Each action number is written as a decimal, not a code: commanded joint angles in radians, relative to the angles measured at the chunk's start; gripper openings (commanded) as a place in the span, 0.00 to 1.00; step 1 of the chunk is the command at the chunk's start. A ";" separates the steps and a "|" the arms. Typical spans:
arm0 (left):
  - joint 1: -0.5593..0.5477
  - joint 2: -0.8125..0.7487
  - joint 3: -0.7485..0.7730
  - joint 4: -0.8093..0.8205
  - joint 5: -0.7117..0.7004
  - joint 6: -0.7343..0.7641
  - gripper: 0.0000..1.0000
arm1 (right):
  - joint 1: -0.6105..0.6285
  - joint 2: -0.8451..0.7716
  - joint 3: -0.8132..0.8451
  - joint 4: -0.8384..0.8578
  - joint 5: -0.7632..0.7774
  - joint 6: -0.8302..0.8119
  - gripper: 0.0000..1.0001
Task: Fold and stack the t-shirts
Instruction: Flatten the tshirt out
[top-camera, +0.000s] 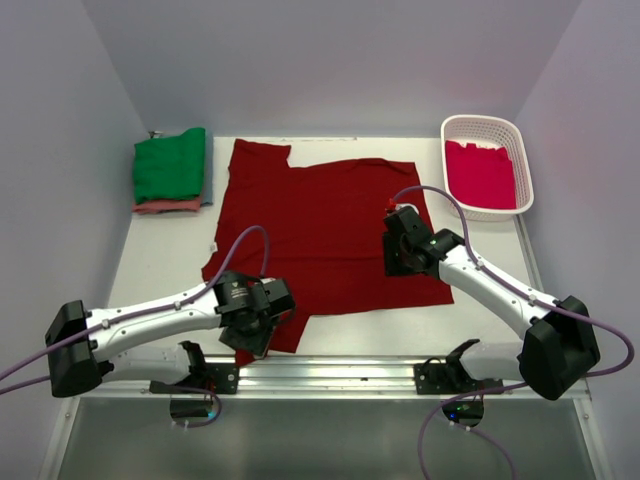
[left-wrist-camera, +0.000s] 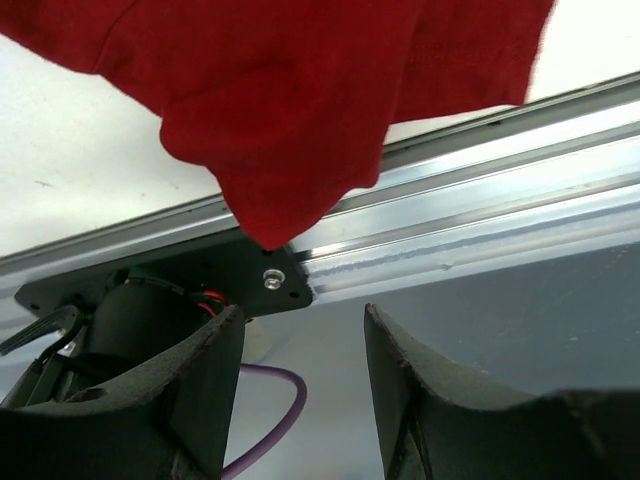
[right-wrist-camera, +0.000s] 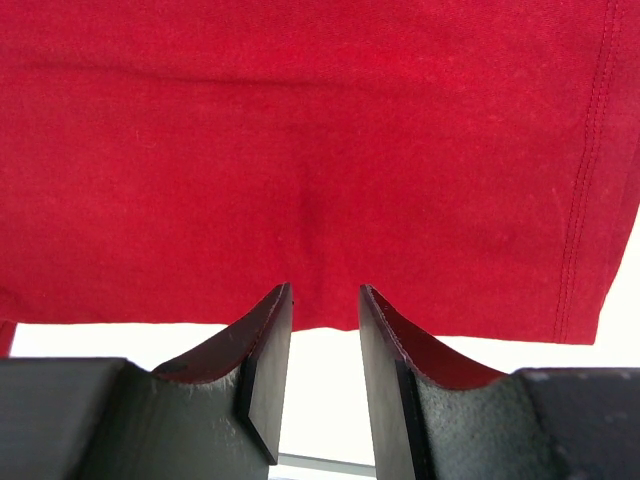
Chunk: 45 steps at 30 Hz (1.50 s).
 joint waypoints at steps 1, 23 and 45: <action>-0.005 0.055 -0.002 -0.036 -0.023 -0.021 0.54 | 0.001 0.000 0.007 0.009 0.002 -0.010 0.38; 0.132 0.253 -0.134 0.264 0.048 0.154 0.57 | 0.001 -0.040 -0.016 0.035 -0.045 -0.010 0.38; 0.055 0.066 0.038 0.086 -0.012 0.005 0.12 | -0.002 -0.061 -0.012 -0.066 0.178 0.100 0.55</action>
